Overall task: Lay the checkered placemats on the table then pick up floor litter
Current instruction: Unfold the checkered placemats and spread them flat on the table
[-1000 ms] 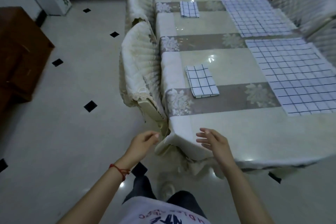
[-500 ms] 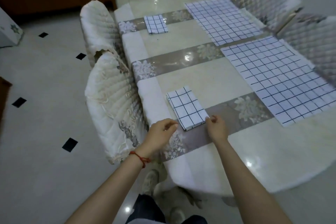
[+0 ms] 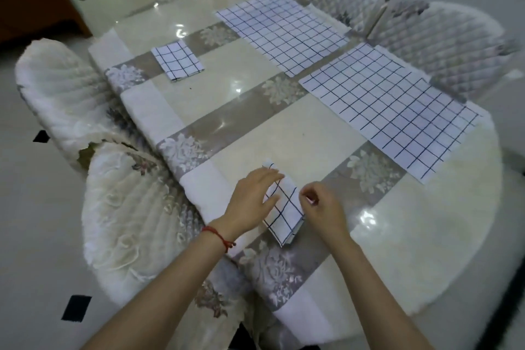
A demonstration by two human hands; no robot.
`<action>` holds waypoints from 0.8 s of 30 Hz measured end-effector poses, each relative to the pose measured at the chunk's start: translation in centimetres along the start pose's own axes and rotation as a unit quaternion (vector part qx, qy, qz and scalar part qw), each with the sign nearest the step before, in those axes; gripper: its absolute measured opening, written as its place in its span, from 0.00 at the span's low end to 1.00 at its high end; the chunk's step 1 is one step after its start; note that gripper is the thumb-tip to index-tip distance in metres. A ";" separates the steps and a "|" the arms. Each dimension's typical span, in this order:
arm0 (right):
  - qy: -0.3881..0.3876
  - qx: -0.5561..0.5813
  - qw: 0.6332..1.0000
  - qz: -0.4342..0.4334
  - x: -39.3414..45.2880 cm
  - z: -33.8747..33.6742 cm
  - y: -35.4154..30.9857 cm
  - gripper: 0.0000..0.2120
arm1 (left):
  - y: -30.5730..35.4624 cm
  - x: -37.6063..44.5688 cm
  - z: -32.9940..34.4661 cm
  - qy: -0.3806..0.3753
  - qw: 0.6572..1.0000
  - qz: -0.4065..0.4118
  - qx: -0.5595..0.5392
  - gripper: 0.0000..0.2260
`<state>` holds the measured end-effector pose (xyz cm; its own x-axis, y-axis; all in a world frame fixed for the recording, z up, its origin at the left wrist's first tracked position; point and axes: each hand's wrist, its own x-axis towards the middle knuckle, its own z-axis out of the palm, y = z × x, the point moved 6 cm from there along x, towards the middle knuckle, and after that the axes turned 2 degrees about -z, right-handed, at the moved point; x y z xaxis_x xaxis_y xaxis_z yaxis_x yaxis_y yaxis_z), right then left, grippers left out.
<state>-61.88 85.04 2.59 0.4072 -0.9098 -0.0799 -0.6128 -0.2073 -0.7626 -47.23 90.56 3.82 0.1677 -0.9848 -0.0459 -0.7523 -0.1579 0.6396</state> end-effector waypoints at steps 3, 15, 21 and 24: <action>-0.024 -0.029 0.995 -0.091 -0.9 -1.1 -3.1 0.02 | 2.0 1.5 0.0 -0.025 0.994 0.099 0.029 0.18; 0.028 0.195 0.975 0.106 -4.2 -3.9 -0.2 0.11 | 4.5 2.5 -2.4 0.050 0.990 0.073 -0.110 0.05; 0.144 0.184 0.965 0.117 -4.8 -5.8 0.0 0.19 | 6.1 -0.3 -1.1 0.074 0.980 -0.035 -0.183 0.06; 0.145 0.159 0.970 0.111 -5.1 -6.3 -0.6 0.20 | 7.9 -1.3 0.7 -0.008 0.963 -0.076 -0.258 0.07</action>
<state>-67.89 87.58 7.47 0.0540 -0.9917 -0.1164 -0.4053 0.0848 -0.9102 -53.86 90.58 8.39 0.2391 -0.9545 -0.1781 -0.3028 -0.2476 0.9203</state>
